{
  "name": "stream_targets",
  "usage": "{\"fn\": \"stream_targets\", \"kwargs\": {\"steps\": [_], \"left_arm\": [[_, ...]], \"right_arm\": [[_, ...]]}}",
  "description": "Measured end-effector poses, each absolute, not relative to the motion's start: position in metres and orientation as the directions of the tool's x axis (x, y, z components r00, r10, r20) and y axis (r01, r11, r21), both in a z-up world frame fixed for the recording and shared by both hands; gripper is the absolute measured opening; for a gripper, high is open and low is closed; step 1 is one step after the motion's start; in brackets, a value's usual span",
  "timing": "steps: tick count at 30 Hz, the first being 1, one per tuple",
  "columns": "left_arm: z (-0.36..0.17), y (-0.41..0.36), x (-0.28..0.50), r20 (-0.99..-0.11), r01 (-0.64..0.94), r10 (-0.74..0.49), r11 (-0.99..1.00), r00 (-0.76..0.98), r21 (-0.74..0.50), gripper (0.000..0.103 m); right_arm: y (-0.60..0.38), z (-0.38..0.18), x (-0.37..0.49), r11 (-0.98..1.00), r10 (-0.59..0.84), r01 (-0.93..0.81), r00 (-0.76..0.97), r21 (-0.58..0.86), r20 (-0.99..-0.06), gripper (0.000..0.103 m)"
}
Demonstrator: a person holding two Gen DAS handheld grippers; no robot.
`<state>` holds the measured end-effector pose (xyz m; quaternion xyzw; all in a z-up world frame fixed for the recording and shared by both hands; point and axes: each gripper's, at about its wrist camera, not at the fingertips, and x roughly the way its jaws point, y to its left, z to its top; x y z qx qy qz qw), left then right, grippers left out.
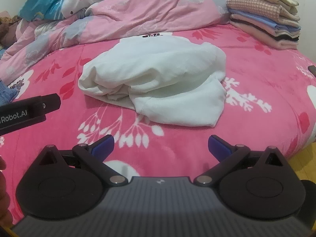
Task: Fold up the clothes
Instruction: 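Lower the left gripper onto the white shirt and pinch its fabric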
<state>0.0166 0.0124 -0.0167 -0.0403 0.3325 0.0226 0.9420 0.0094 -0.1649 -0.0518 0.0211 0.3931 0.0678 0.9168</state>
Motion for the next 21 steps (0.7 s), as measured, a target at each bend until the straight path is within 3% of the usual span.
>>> {"fn": "stream_targets", "kwargs": {"steps": [9,15,21], "left_arm": [[-0.006,0.004,0.034,-0.589,-0.012,-0.052,0.994,0.807,-0.104,0.103],[-0.005,-0.008,0.064,-0.561,0.053,-0.119,0.990,0.819,-0.132,0.103],[-0.018,-0.015,0.100,-0.559,0.053,-0.114,0.991,0.821,-0.125,0.103]], "right_arm": [[-0.190,-0.053,0.018,0.979,0.199,-0.121,0.701,0.161,-0.685,0.102],[-0.225,-0.048,0.020,0.973,0.208,-0.108,0.797,0.206,-0.567,0.102],[-0.263,-0.054,0.041,0.971,0.205,-0.106,0.832,0.214,-0.515,0.102]]}}
